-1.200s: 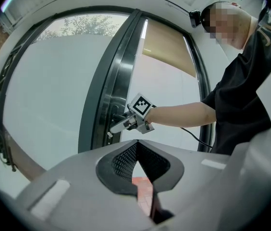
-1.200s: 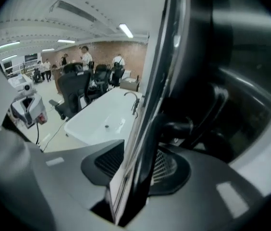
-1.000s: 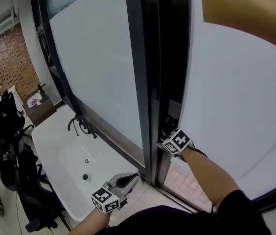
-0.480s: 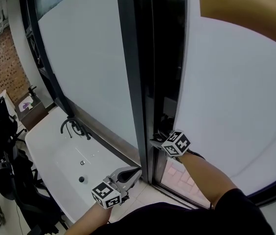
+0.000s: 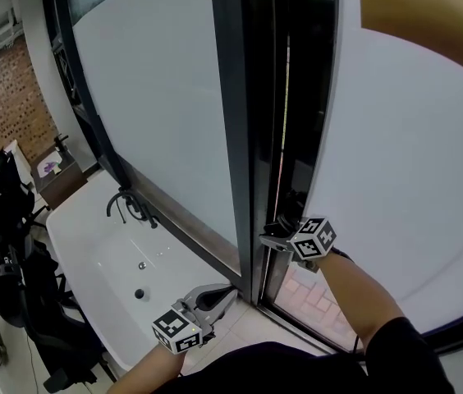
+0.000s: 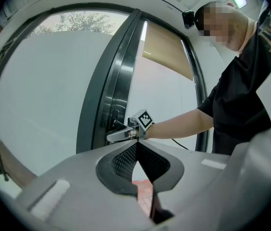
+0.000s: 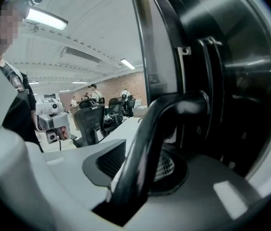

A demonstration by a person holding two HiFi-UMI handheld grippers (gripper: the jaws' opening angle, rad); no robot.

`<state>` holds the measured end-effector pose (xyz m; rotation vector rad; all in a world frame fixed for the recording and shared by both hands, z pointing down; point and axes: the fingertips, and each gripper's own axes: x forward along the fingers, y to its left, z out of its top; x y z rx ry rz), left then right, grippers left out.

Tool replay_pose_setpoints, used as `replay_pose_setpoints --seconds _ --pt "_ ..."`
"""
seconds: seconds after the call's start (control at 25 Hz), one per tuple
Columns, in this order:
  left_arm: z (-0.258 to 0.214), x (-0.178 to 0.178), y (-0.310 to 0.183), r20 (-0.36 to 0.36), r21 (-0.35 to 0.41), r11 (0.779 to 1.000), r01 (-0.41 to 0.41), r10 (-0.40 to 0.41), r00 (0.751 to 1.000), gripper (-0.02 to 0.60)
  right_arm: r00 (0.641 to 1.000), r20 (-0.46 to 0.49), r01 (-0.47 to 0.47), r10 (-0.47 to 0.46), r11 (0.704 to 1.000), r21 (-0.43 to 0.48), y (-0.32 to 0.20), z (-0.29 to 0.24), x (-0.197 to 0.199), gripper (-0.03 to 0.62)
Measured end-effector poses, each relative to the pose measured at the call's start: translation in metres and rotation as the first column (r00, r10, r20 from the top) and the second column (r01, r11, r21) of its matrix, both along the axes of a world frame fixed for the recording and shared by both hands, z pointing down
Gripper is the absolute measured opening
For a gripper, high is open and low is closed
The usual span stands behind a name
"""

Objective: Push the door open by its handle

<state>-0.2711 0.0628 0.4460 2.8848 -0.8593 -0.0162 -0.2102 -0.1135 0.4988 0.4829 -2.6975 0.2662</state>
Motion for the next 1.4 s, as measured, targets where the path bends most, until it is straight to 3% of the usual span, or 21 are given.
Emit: replay_pose_setpoints --seconds 0.16,0.52,0.84,1.4 --pt "0.003 0.012 -0.009 0.006 0.001 0.999 0.032 -0.032 0.999 0.000 0.999 -0.035 -0.008 0.009 1.000 0.020 -0.010 0.002 0.007 0.129" --pt "-0.013 0.083 -0.017 0.015 0.034 0.993 0.110 -0.111 0.994 0.000 0.994 -0.077 -0.079 0.082 0.996 0.041 -0.049 0.001 0.041 0.138" --pt "-0.017 0.111 -0.018 0.025 0.040 0.981 0.190 -0.191 0.981 0.000 0.986 -0.098 -0.131 0.133 0.991 0.031 -0.094 -0.004 0.073 0.158" --pt "-0.022 0.169 -0.054 0.025 0.054 0.972 0.228 -0.230 0.973 0.000 0.952 -0.118 -0.284 0.282 0.959 -0.002 -0.194 -0.011 0.164 0.170"
